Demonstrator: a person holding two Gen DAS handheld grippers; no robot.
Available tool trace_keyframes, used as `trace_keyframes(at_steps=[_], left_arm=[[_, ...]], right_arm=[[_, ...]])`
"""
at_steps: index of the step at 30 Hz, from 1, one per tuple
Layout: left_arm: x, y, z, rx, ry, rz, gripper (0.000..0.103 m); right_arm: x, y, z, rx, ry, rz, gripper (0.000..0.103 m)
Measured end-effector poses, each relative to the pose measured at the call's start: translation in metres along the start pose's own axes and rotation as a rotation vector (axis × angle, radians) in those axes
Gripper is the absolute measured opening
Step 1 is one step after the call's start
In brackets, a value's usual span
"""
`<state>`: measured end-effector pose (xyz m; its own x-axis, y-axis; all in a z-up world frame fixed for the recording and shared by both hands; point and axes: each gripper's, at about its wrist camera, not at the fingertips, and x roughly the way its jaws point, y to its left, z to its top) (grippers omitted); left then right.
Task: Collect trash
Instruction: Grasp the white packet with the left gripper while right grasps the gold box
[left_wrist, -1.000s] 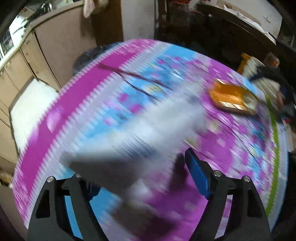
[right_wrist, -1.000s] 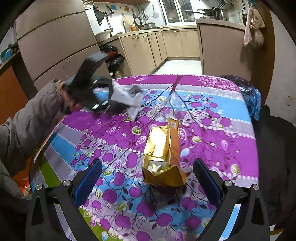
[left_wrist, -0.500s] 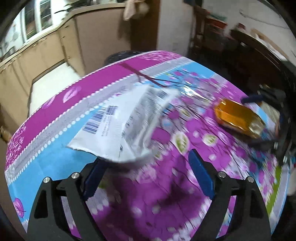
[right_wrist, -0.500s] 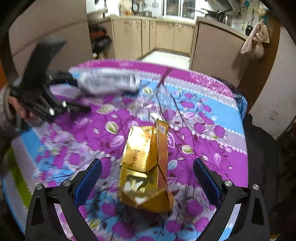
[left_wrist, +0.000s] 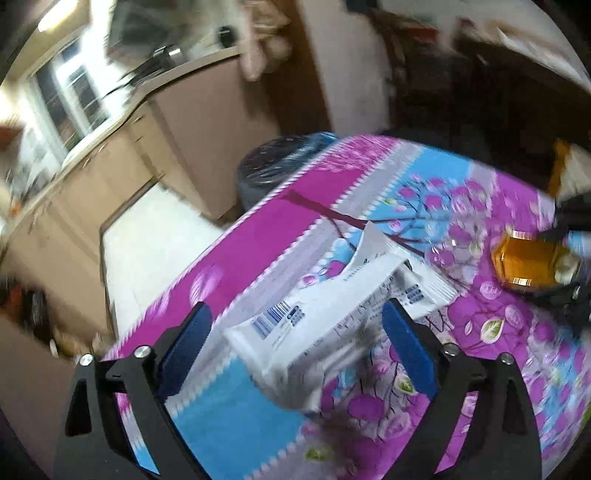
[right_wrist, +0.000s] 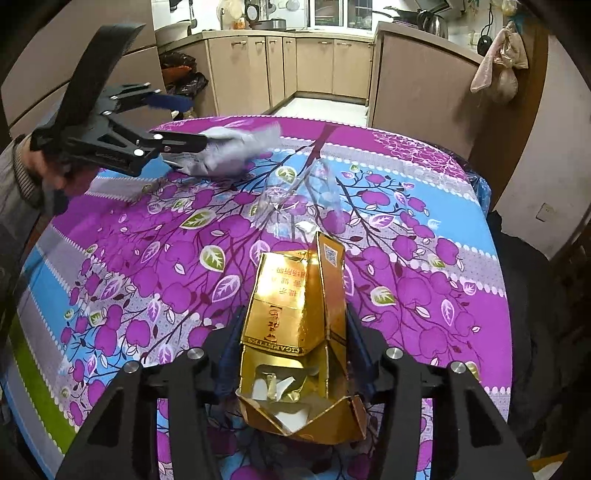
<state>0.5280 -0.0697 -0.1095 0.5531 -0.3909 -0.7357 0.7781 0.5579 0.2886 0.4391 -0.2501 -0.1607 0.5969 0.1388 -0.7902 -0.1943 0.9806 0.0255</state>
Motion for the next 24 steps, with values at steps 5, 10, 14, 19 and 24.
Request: trace_keyframes(at_steps=[5, 10, 14, 19, 24], left_arm=[[0.021, -0.004, -0.003, 0.12, 0.04, -0.045, 0.091], [0.017, 0.004, -0.013, 0.1, 0.072, -0.129, 0.086], [0.01, -0.005, -0.019, 0.076, 0.081, -0.156, 0.061], [-0.002, -0.024, -0.033, -0.016, 0.089, -0.102, 0.05], [-0.016, -0.033, -0.045, -0.215, 0.103, -0.071, 0.038]], right_arm=[[-0.002, 0.002, -0.002, 0.005, 0.001, 0.039, 0.069], [0.0, 0.011, -0.004, -0.034, -0.018, 0.022, 0.075], [0.001, 0.009, -0.002, -0.03, -0.033, 0.014, 0.064], [-0.001, 0.005, -0.005, -0.003, -0.044, -0.002, 0.051], [-0.005, 0.011, -0.009, 0.009, -0.042, -0.025, 0.05]])
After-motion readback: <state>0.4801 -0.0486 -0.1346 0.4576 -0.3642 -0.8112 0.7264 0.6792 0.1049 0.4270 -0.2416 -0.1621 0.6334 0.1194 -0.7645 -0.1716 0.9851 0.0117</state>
